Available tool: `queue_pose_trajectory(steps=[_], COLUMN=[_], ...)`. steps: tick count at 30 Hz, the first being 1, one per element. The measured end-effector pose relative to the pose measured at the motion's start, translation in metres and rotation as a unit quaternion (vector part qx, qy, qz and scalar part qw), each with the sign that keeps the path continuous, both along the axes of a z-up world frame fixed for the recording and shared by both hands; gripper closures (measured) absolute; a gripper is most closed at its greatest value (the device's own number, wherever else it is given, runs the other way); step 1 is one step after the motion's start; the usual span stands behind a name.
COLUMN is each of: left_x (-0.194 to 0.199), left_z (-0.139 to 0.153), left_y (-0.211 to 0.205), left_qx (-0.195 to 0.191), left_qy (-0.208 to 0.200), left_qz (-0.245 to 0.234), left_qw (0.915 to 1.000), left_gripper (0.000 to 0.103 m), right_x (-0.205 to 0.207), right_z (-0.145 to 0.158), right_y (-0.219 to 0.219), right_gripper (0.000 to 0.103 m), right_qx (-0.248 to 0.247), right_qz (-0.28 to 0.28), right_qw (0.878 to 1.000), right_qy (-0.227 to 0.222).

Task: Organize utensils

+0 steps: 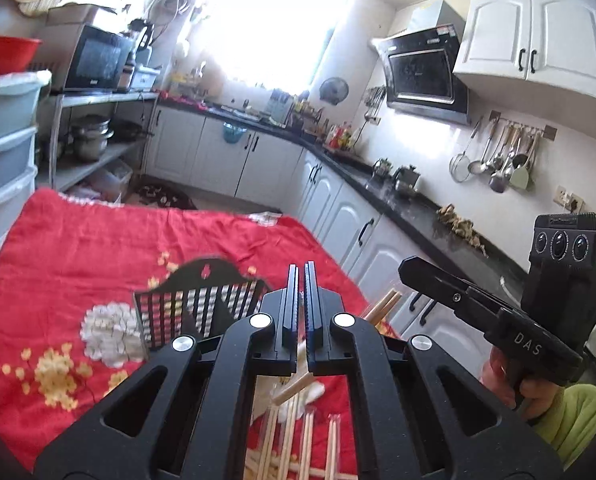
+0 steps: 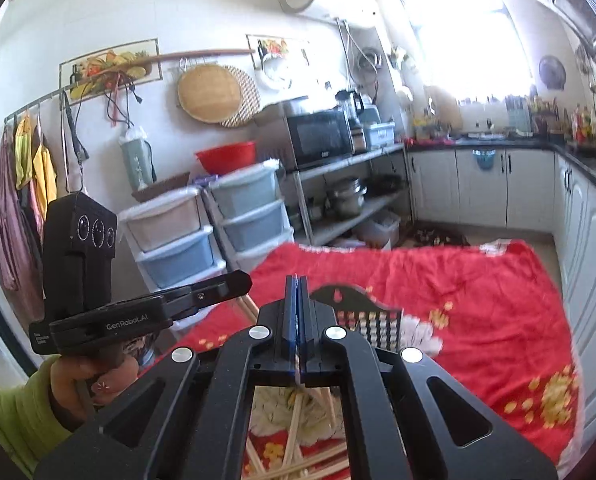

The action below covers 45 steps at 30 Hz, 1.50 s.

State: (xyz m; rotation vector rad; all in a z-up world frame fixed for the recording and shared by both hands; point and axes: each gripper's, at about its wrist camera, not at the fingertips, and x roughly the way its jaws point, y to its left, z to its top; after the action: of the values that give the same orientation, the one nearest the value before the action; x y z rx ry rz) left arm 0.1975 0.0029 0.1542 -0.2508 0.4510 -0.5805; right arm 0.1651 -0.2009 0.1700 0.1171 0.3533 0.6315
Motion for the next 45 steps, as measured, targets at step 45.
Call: queue_pose_trajectory(steps=[45], left_x=[0.099], left_z=[-0.057], left_y=[-0.028], left_qx=[0.076], left_qy=[0.065], left_qz=[0.01], left_qw=[0.9949], left_gripper=[0.084], right_x=[0.115], right_z=[-0.001], right_y=[0.001], right_gripper=[0.102], right_qx=[-0.001], right_qz=[-0.058], right_qw=[0.998], right_qy=[0.033])
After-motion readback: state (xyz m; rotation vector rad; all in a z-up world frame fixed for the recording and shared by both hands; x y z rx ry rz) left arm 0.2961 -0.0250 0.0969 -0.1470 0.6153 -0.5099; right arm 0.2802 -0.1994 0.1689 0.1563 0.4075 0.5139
